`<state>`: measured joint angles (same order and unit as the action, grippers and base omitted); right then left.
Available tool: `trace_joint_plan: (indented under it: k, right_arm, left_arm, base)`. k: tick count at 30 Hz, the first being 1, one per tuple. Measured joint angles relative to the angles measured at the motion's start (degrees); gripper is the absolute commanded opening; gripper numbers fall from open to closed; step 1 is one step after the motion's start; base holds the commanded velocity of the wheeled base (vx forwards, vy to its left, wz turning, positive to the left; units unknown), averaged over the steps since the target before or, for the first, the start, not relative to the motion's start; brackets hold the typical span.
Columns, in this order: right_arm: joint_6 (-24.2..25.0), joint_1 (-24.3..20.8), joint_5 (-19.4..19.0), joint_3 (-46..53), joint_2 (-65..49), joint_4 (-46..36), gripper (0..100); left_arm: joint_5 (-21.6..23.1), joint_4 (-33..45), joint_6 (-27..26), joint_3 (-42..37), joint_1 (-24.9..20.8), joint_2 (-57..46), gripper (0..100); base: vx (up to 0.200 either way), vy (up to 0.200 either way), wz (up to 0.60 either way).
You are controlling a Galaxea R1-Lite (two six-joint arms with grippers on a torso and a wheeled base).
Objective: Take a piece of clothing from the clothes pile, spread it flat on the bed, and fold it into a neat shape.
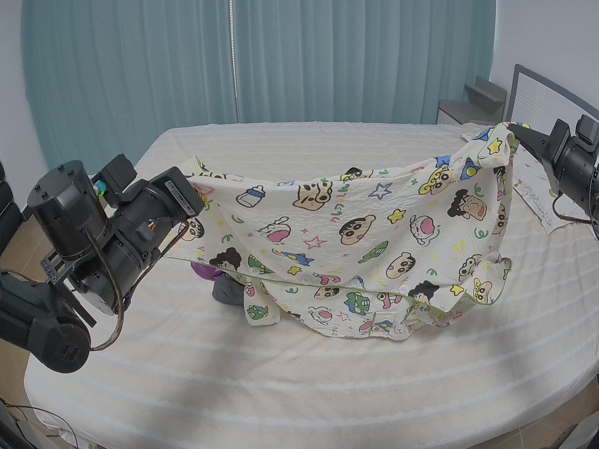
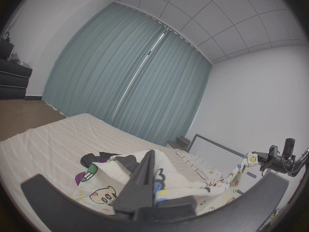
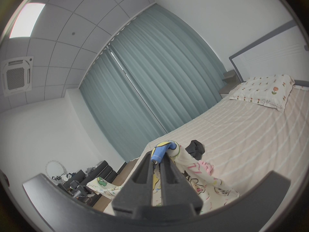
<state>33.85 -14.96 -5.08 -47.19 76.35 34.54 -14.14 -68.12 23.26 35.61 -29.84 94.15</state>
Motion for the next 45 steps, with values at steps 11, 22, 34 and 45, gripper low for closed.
trace_joint_plan:
  k: [11, 22, 34, 45]
  right_arm:
    - [0.6, -0.41, 0.09, 1.28, -3.19, -0.02, 0]
    - [0.63, -1.4, 0.18, 1.22, -6.25, -0.16, 0]
    - [0.71, -1.29, 0.18, 2.02, -6.31, -0.44, 0]
    - [0.61, -0.04, 0.2, 1.71, -6.31, -0.29, 0]
  left_arm:
    - [-0.74, -0.13, 0.0, -1.41, -1.16, -0.66, 0]
    - [-0.55, -0.06, 0.49, -2.26, -1.18, -2.22, 0]
    - [-0.28, 0.2, 0.99, -1.6, -2.02, -2.28, 0]
    - [-0.09, -0.06, 0.96, -0.59, -2.65, -2.28, 0]
  base:
    - [-0.182, 0.0, 0.0]
    - [0.0, 0.0, 0.0]
    - [0.0, -0.2, 0.0]
    - [0.0, -0.2, 0.0]
